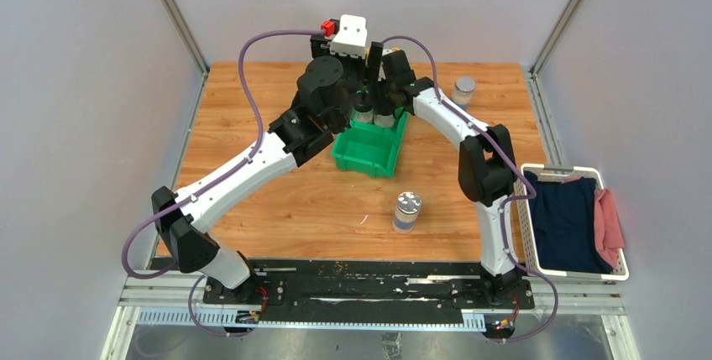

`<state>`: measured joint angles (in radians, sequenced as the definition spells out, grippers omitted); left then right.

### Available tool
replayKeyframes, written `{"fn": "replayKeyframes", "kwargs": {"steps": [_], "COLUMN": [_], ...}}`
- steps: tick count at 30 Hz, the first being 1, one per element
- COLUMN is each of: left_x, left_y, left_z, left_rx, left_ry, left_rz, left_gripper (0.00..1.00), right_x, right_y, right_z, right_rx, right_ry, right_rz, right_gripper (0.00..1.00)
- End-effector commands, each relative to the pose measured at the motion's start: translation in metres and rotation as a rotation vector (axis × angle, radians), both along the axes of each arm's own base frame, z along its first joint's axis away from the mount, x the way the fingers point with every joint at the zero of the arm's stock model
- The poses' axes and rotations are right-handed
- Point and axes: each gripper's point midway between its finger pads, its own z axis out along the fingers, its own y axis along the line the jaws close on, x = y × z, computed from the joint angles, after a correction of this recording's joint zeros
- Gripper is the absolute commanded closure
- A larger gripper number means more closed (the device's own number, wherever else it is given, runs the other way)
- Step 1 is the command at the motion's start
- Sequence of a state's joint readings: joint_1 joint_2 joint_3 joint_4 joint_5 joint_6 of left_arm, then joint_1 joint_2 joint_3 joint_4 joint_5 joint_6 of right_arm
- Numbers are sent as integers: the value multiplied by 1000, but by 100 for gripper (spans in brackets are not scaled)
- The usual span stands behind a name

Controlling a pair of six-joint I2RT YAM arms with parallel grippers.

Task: Organize the condiment bottles
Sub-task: Place the bottle in the storage box.

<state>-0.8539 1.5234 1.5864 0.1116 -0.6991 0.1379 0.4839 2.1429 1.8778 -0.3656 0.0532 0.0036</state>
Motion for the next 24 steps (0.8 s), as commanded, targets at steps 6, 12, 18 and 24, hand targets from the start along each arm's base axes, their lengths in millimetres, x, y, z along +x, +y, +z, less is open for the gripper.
{"fn": "replayKeyframes", "kwargs": {"steps": [6, 12, 18, 24], "left_x": [0, 0, 1, 1], "left_y": [1, 1, -1, -1], "left_z": [1, 1, -1, -3], "left_rx": [-24, -27, -29, -29], "left_ry": [-6, -5, 1, 7], "left_rz": [-1, -5, -8, -4], "left_gripper": [20, 20, 20, 19], "right_x": [-6, -7, -7, -8], "right_y": [-27, -30, -31, -30], "right_z": [-8, -7, -11, -14], "right_rx": [-66, -66, -51, -44], "right_ry": [25, 25, 37, 48], "right_rz": [-56, -60, -72, -71], "right_gripper": [100, 100, 100, 93]}}
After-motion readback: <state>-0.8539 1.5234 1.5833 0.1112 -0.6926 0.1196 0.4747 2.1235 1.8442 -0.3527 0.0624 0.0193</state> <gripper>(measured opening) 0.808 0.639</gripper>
